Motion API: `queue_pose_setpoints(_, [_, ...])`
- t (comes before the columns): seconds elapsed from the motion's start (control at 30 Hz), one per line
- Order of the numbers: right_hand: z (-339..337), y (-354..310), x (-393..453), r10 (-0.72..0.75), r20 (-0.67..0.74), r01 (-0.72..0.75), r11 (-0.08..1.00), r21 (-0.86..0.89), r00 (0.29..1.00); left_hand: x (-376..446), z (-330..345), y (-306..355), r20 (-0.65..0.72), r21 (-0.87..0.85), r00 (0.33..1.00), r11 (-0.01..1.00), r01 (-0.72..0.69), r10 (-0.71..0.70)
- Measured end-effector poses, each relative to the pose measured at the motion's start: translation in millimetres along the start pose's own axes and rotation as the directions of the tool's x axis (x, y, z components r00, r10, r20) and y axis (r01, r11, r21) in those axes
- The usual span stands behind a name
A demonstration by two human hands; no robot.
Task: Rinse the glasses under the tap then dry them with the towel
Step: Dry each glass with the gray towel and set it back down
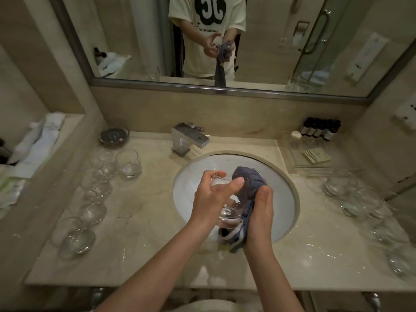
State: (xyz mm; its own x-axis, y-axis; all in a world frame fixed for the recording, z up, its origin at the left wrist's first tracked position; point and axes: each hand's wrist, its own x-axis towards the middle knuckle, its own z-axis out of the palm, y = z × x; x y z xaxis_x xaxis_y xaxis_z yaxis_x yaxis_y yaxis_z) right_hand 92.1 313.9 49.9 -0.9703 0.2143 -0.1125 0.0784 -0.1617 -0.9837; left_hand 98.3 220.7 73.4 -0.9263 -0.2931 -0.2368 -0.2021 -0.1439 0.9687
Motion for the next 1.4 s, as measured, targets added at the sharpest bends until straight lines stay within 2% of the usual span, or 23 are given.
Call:
queue_pose_setpoints(0.13, [7,-2,-6,0.002,-0.021,-0.001,0.999,0.043,1.000,4,-5,2,0.004,-0.065,0.997,0.995,0.077,-0.076])
queue_pose_setpoints(0.23, [8,-4,-5,-0.007,-0.036,0.009,0.999,0.050,0.999,6,-6,6,0.019,-0.050,0.999,0.998,0.047,-0.046])
queue_pose_setpoints(0.4, [10,-12,-8,-0.006,-0.030,0.008,0.997,0.080,1.000,10,-6,8,-0.094,-0.012,0.995,0.999,-0.045,0.043])
queue_pose_setpoints(0.57, [11,-15,-2,-0.007,0.008,0.006,0.999,0.042,1.000,5,4,4,-0.214,-0.010,0.975,0.998,-0.054,0.051])
queue_pose_setpoints(0.67, [9,-13,1,-0.005,0.009,0.005,1.000,0.011,1.000,3,8,5,-0.261,-0.037,0.965,0.999,-0.011,0.001])
queue_pose_setpoints(0.8, [6,-8,6,0.057,-0.001,-0.057,0.998,0.019,0.998,0,10,8,-0.147,-0.092,0.988,0.995,0.035,-0.048])
queue_pose_setpoints(0.9, [6,-10,7,0.088,-0.015,-0.087,0.995,0.038,0.996,0,13,12,-0.112,0.000,0.994,1.000,-0.001,0.001])
queue_pose_setpoints(1.1, [6,-13,2,0.087,-0.022,-0.086,0.995,0.048,0.996,4,9,12,-0.310,0.193,0.946,0.981,-0.035,0.095])
queue_pose_setpoints(1.17, [6,-12,2,0.082,-0.026,-0.081,0.995,0.051,0.996,-1,9,10,-0.337,0.224,0.932,0.973,-0.062,0.137])
queue_pose_setpoints(1.3, [6,-11,1,0.090,-0.042,-0.088,0.994,0.061,0.995,-14,13,7,-0.262,0.292,0.946,0.950,-0.110,0.190])
queue_pose_setpoints(1.4, [6,-14,-1,0.081,-0.045,-0.079,0.995,0.054,0.996,-17,15,5,-0.191,0.276,0.969,0.956,-0.098,0.154])
